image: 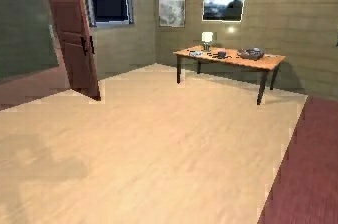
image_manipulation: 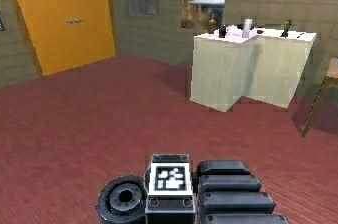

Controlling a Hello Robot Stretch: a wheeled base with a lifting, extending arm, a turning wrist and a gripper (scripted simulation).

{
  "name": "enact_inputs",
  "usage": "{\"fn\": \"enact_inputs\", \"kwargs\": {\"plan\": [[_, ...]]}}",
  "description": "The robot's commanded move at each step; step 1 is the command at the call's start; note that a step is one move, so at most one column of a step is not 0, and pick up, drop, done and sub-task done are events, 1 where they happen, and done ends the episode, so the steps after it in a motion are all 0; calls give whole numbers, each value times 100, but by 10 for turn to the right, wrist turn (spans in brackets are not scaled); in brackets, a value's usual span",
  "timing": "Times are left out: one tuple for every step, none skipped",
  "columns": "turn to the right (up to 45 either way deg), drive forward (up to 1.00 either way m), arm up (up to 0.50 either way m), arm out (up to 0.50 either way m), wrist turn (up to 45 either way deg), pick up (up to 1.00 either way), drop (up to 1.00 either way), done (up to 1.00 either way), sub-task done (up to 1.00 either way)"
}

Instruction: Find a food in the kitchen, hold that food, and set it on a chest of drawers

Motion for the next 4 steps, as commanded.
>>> {"fn": "enact_inputs", "kwargs": {"plan": [[0, 10, 0, 0, 0, 0, 0, 0, 0], [-390, 0, 0, 0, 0, 0, 0, 0, 0], [0, 100, 0, 0, 0, 0, 0, 0, 0], [0, 100, 0, 0, 0, 0, 0, 0, 0]]}}
